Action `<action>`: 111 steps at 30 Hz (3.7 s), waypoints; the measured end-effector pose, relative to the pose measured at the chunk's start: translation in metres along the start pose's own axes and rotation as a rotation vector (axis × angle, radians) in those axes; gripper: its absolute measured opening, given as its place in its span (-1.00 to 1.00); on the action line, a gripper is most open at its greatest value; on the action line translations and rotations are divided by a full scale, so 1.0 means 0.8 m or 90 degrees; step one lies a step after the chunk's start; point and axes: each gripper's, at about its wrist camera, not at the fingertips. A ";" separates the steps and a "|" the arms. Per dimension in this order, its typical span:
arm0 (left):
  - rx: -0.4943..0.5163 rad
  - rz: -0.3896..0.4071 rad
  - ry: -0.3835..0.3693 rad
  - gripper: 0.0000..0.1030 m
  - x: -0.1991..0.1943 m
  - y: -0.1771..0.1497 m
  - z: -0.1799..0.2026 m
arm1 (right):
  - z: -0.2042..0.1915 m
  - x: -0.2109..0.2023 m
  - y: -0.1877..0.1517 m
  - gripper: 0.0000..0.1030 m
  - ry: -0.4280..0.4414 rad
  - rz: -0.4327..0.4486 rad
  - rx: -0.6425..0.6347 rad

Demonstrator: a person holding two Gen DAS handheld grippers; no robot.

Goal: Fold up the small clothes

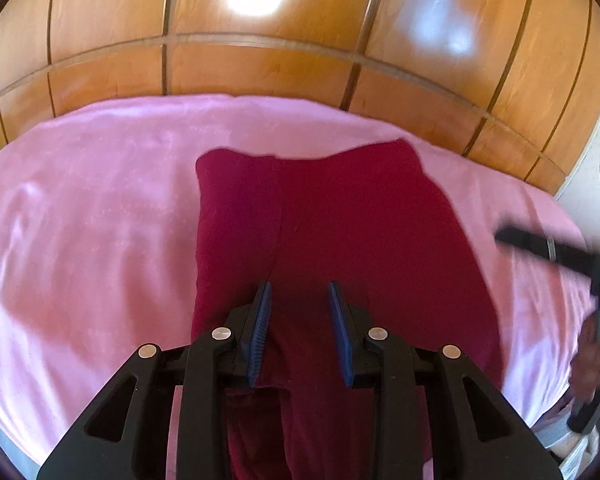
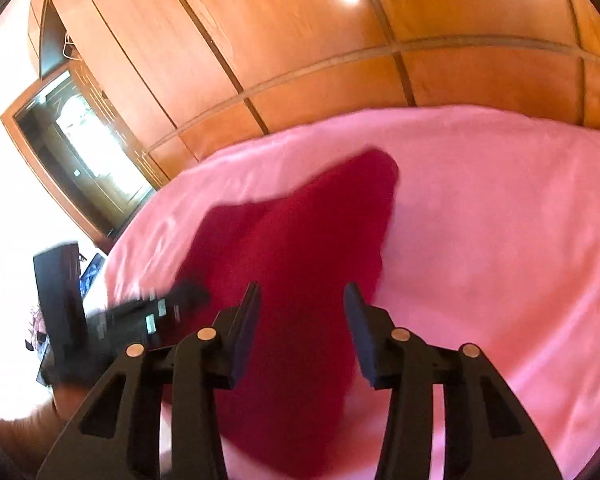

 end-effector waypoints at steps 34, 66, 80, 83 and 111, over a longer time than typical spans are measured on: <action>-0.021 0.031 0.015 -0.04 -0.034 -0.028 -0.014 | 0.019 0.061 -0.004 0.78 -0.085 -0.024 -0.017; -0.164 -0.077 -0.169 0.07 0.027 -0.045 -0.080 | 0.077 0.046 -0.063 0.56 0.150 -0.039 0.198; -0.144 -0.042 -0.330 -0.38 -0.010 -0.024 -0.054 | 0.022 -0.021 -0.053 -0.17 0.131 0.002 0.102; -0.101 -0.036 -0.367 -0.38 -0.017 -0.006 -0.007 | 0.024 -0.080 -0.052 -0.17 0.098 0.053 0.085; 0.192 -0.068 -0.281 -0.04 0.043 0.032 0.352 | 0.178 -0.326 -0.153 0.39 -0.322 0.245 0.213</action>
Point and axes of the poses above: each gripper's, at about its wrist camera, not at the fingertips, and x roughly the way its jaws point, z to its right, y to its top, and after that the axes turned 11 degrees about y, right-handed
